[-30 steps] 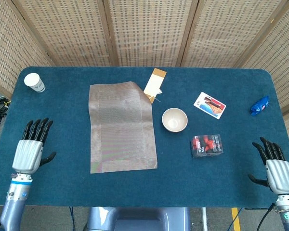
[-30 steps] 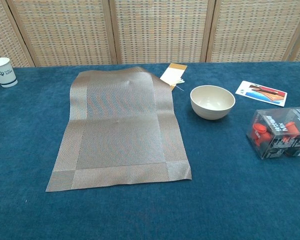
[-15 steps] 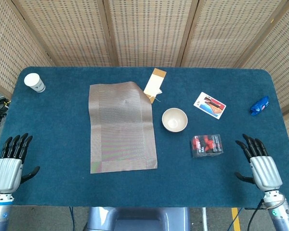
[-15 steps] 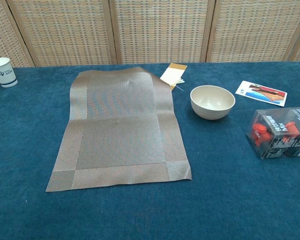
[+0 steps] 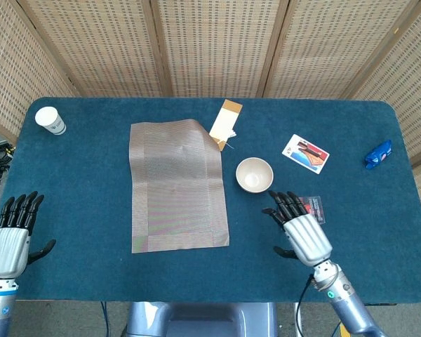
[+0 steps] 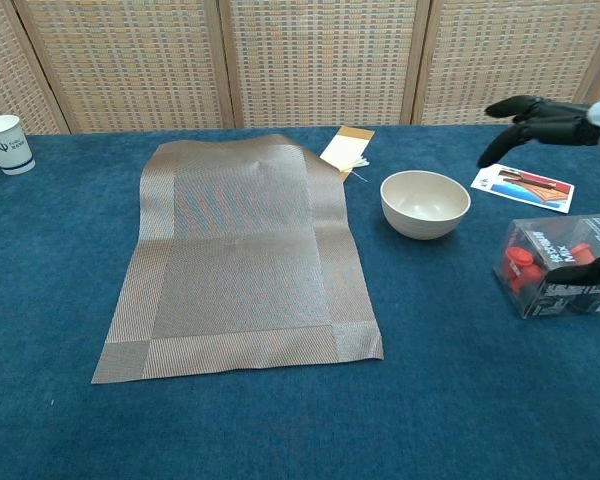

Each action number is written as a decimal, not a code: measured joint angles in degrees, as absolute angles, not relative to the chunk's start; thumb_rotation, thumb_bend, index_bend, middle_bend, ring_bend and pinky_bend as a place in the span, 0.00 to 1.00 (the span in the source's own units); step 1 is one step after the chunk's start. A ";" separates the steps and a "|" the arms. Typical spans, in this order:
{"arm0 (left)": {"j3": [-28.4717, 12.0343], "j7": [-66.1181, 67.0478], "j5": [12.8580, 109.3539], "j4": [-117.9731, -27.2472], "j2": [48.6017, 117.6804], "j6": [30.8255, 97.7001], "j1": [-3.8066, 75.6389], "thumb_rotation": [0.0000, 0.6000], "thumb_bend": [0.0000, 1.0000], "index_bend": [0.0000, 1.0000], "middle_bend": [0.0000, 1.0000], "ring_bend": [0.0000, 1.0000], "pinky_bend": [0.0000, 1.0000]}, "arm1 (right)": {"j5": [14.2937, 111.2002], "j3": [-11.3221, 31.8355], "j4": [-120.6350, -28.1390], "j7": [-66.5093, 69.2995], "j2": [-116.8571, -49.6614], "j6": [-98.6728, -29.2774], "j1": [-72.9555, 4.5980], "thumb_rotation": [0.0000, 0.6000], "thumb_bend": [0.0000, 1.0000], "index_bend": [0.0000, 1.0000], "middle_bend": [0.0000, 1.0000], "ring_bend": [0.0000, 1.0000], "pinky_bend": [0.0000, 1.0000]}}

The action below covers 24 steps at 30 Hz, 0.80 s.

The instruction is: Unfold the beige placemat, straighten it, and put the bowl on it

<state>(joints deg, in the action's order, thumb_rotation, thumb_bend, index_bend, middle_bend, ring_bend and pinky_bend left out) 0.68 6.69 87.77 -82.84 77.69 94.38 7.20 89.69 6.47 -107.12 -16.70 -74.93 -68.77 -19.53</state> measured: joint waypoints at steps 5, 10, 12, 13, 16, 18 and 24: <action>0.30 5.98 87.74 -82.59 77.57 93.28 7.12 1.00 0.17 0.00 0.00 0.00 0.00 | 86.28 6.84 -106.86 -20.28 -80.95 -65.54 -22.09 1.00 0.19 0.22 0.00 0.00 0.00; -0.13 5.60 87.56 -82.34 77.49 92.51 7.03 1.00 0.17 0.00 0.00 0.00 0.00 | 83.15 6.80 -104.07 -22.73 -86.08 -63.14 -24.06 1.00 0.11 0.11 0.00 0.00 0.00; -0.26 5.46 87.47 -82.26 77.49 92.15 7.00 1.00 0.17 0.00 0.00 0.00 0.00 | 81.92 6.75 -102.37 -23.98 -87.84 -62.48 -24.76 1.00 0.09 0.09 0.00 0.00 0.00; -0.31 5.43 87.43 -82.23 77.50 91.99 6.99 1.00 0.17 0.00 0.00 0.00 0.00 | 81.42 6.73 -101.70 -24.48 -88.50 -62.29 -25.01 1.00 0.09 0.09 0.00 0.00 0.00; -0.44 5.44 87.38 -82.17 77.52 91.44 7.01 1.00 0.17 0.00 0.00 0.00 0.00 | 80.13 6.73 -99.81 -25.55 -90.40 -61.96 -25.68 1.00 0.09 0.09 0.00 0.00 0.00; -0.53 5.53 87.47 -82.19 77.57 91.15 7.04 1.00 0.17 0.00 0.00 0.00 0.00 | 79.44 6.82 -98.70 -25.69 -91.56 -61.72 -26.09 1.00 0.09 0.09 0.00 0.00 0.00; -0.96 5.63 87.34 -82.13 77.66 90.48 7.00 1.00 0.17 0.00 0.00 0.00 0.00 | 77.64 6.92 -95.13 -25.27 -94.63 -60.70 -27.44 1.00 0.09 0.09 0.00 0.00 0.00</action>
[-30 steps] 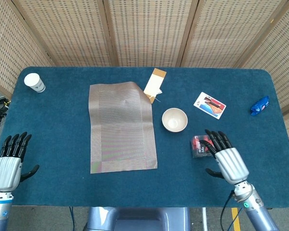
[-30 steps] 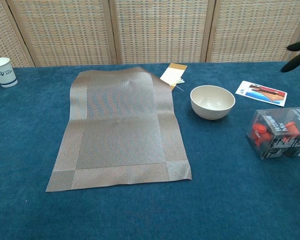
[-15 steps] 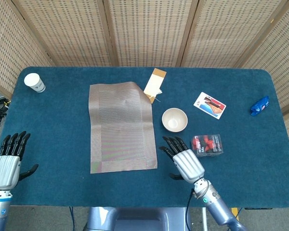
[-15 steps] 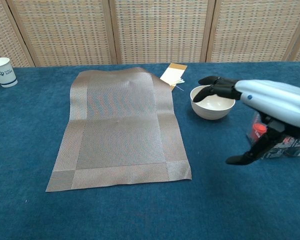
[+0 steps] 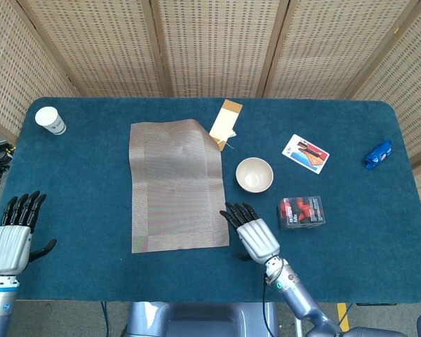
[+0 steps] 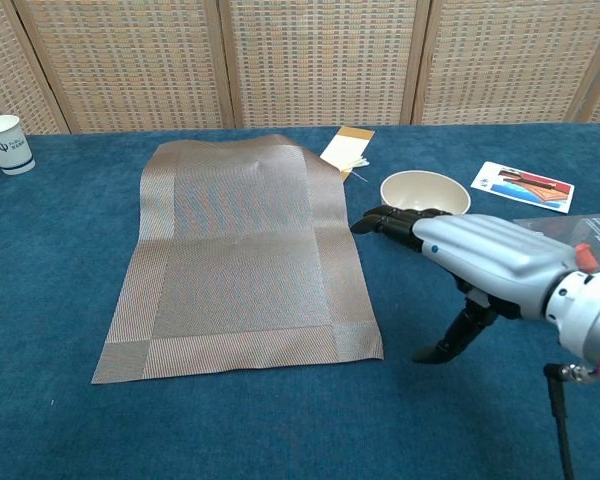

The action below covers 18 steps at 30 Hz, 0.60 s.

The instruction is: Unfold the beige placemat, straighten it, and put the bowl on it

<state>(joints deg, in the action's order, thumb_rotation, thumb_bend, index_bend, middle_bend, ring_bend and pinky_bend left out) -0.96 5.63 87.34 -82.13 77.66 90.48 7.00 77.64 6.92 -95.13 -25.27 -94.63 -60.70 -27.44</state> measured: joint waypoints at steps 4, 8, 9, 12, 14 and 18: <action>-1.10 5.75 87.03 -81.91 77.75 89.67 7.09 1.00 0.17 0.00 0.00 0.00 0.00 | 76.78 6.95 -93.22 -24.71 -96.25 -59.83 -28.28 1.00 0.09 0.09 0.00 0.00 0.00; -1.29 5.83 86.66 -81.55 77.93 88.67 7.25 1.00 0.17 0.00 0.00 0.00 0.00 | 75.60 7.20 -90.67 -23.91 -98.22 -58.67 -29.29 1.00 0.09 0.09 0.00 0.00 0.00; -1.33 5.82 86.62 -81.50 77.95 88.57 7.26 1.00 0.17 0.00 0.00 0.00 0.00 | 75.37 7.23 -90.11 -23.74 -98.64 -58.45 -29.51 1.00 0.09 0.10 0.00 0.00 0.00; -1.51 5.73 86.54 -81.49 77.93 88.35 7.30 1.00 0.17 0.00 0.00 0.00 0.00 | 74.90 7.31 -88.57 -23.32 -99.75 -57.96 -30.10 1.00 0.09 0.11 0.00 0.00 0.00; -1.62 5.61 86.49 -81.52 77.87 88.24 7.31 1.00 0.17 0.00 0.00 0.00 0.00 | 74.57 7.39 -87.42 -23.08 -100.52 -57.65 -30.49 1.00 0.09 0.11 0.00 0.00 0.00; -1.86 5.30 86.42 -81.53 77.73 88.03 7.30 1.00 0.17 0.00 0.00 0.00 0.00 | 73.79 7.57 -85.16 -22.60 -101.95 -57.08 -31.21 1.00 0.09 0.12 0.00 0.00 0.00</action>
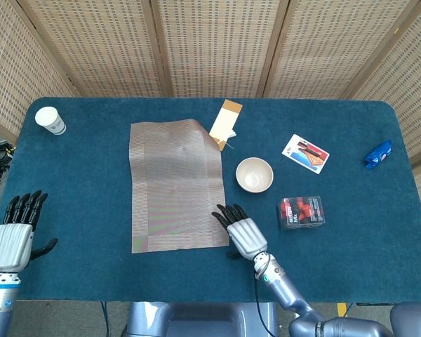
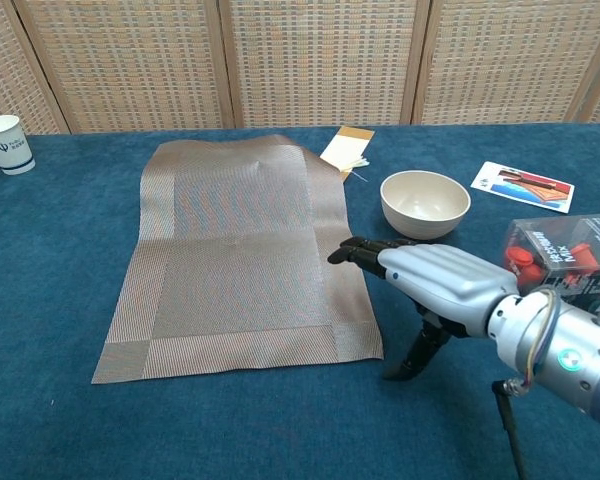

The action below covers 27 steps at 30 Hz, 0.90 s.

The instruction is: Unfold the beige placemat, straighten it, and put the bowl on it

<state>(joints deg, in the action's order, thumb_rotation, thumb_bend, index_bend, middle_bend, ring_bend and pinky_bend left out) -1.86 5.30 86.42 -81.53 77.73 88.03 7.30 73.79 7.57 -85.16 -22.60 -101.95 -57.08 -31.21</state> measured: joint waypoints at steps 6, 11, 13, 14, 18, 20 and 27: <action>-2.10 4.96 86.04 -81.33 77.69 87.37 7.39 1.00 0.17 0.00 0.00 0.00 0.00 | 72.79 7.76 -82.31 -21.92 -103.93 -56.30 -32.17 1.00 0.11 0.13 0.00 0.00 0.00; -2.29 4.76 85.79 -81.25 77.65 86.90 7.48 1.00 0.17 0.00 0.00 0.00 0.00 | 72.03 7.84 -80.31 -21.51 -105.06 -55.53 -32.77 1.00 0.14 0.14 0.00 0.00 0.00; -2.36 4.71 85.68 -81.23 77.65 86.73 7.50 1.00 0.17 0.00 0.00 0.00 0.00 | 71.81 7.86 -79.58 -21.35 -105.50 -55.30 -32.98 1.00 0.17 0.15 0.00 0.00 0.00; -2.40 4.68 85.61 -81.22 77.65 86.61 7.52 1.00 0.17 0.00 0.00 0.00 0.00 | 71.76 7.89 -79.11 -21.22 -105.80 -55.24 -33.12 1.00 0.19 0.16 0.00 0.00 0.00; -2.50 4.64 85.49 -81.15 77.73 86.29 7.60 1.00 0.17 0.00 0.00 0.00 0.00 | 72.29 7.97 -77.50 -20.52 -106.91 -55.65 -33.47 1.00 0.30 0.19 0.00 0.00 0.00; -2.54 4.66 85.41 -81.12 77.78 86.12 7.64 1.00 0.17 0.00 0.00 0.00 0.00 | 72.67 8.07 -76.65 -19.77 -107.52 -55.96 -33.65 1.00 0.36 0.20 0.00 0.00 0.00; -2.75 4.74 85.15 -81.07 77.92 85.50 7.80 1.00 0.17 0.00 0.00 0.00 0.00 | 74.74 8.30 -73.41 -17.73 -109.52 -57.91 -34.19 1.00 0.48 0.22 0.00 0.00 0.00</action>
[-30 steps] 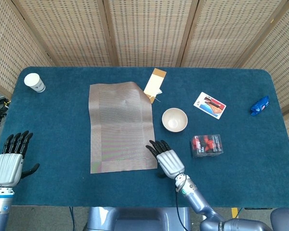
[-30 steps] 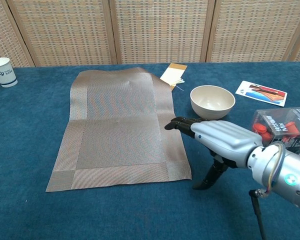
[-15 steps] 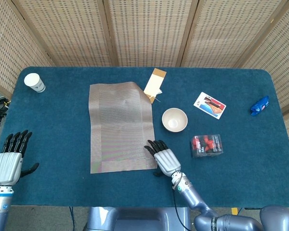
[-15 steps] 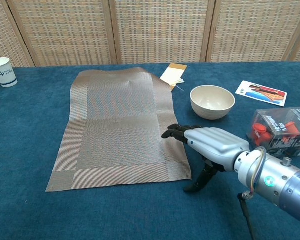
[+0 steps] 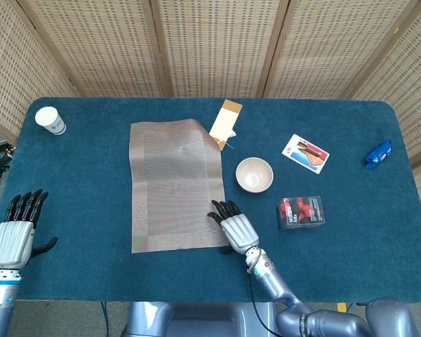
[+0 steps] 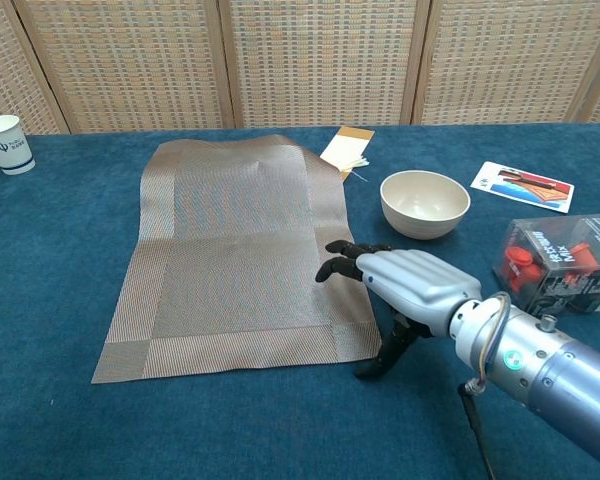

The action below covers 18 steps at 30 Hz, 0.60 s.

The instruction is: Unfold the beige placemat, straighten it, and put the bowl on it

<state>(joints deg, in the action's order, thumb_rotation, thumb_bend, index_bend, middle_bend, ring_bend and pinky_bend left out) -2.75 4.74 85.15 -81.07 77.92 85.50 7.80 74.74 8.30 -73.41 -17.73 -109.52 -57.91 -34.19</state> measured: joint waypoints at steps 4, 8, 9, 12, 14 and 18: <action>-2.82 4.77 85.14 -81.17 77.91 85.49 7.77 1.00 0.17 0.00 0.00 0.00 0.00 | 75.09 8.34 -73.52 -17.47 -109.57 -58.52 -34.27 1.00 0.48 0.22 0.00 0.00 0.00; -2.83 4.82 85.19 -81.24 77.92 85.48 7.76 1.00 0.17 0.00 0.00 0.00 0.00 | 75.17 8.44 -74.00 -17.49 -109.44 -58.88 -34.29 1.00 0.48 0.22 0.00 0.00 0.00; -2.82 4.87 85.19 -81.26 77.92 85.44 7.76 1.00 0.17 0.00 0.00 0.00 0.00 | 75.19 8.43 -74.12 -17.49 -109.43 -58.93 -34.29 1.00 0.49 0.23 0.00 0.00 0.01; -2.78 4.98 85.24 -81.36 77.91 85.28 7.79 1.00 0.17 0.00 0.00 0.00 0.00 | 75.34 8.31 -74.11 -17.41 -109.52 -59.11 -34.32 1.00 0.50 0.24 0.00 0.00 0.02; -2.81 4.89 85.24 -81.40 77.89 85.27 7.77 1.00 0.17 0.00 0.00 0.00 0.00 | 75.68 8.26 -73.69 -17.18 -109.76 -59.55 -34.31 1.00 0.50 0.24 0.00 0.00 0.02; -2.80 4.75 85.19 -81.39 77.88 85.02 7.80 1.00 0.17 0.00 0.00 0.00 0.00 | 76.27 8.14 -72.81 -15.81 -110.44 -59.98 -34.31 1.00 0.50 0.26 0.00 0.00 0.02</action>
<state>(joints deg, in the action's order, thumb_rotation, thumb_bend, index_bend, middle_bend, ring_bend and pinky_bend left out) -2.80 4.75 85.19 -81.39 77.88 85.02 7.80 76.27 8.14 -72.81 -15.81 -110.44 -59.98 -34.31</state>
